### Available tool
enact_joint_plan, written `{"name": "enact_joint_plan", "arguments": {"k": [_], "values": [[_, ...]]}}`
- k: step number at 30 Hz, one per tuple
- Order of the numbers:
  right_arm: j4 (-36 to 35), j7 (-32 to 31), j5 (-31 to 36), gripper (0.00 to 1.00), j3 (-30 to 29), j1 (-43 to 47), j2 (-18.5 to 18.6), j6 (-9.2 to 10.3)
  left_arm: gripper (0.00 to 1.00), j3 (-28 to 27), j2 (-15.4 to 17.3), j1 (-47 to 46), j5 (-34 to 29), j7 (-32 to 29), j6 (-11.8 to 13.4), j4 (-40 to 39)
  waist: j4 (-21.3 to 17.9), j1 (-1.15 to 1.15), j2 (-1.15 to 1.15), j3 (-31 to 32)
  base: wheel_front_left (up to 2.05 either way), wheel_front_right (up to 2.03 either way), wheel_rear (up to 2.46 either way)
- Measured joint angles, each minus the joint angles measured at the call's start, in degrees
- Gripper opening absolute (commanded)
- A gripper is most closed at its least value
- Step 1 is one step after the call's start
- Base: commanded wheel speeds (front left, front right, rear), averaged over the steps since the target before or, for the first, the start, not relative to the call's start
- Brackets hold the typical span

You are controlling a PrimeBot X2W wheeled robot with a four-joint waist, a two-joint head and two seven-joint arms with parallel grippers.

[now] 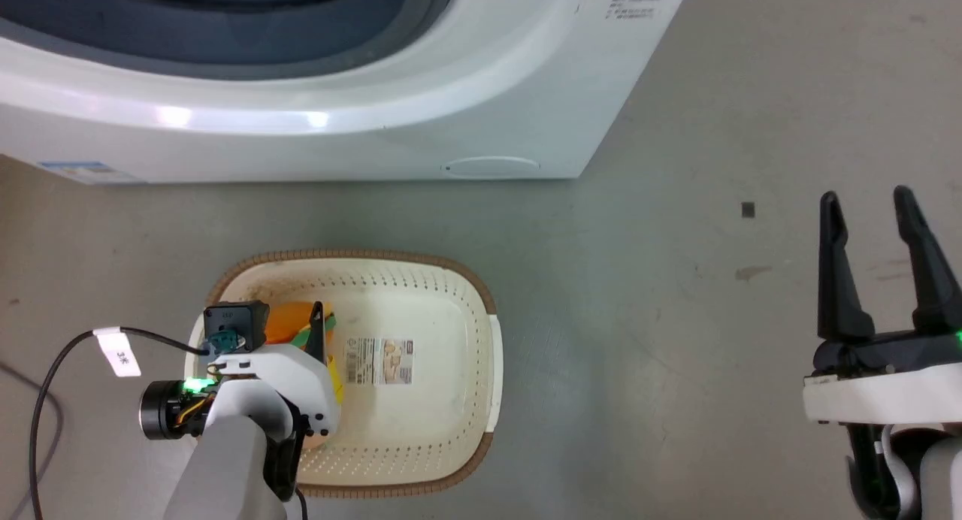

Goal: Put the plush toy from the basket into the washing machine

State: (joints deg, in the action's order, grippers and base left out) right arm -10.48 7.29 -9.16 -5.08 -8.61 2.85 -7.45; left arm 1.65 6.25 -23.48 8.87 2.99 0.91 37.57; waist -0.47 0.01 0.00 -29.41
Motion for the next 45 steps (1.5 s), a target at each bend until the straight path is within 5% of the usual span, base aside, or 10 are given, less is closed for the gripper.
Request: {"name": "enact_joint_plan", "arguments": {"k": [45], "values": [[-8.32, 5.55, -6.08, 1.0, -4.09, -7.58, 0.0, 0.0, 1.0, 3.97, 2.36, -18.45, 8.53, -0.92, 1.68, 26.6, 0.23, -0.01, 0.0, -23.51, 0.0, 0.0, 0.0]]}}
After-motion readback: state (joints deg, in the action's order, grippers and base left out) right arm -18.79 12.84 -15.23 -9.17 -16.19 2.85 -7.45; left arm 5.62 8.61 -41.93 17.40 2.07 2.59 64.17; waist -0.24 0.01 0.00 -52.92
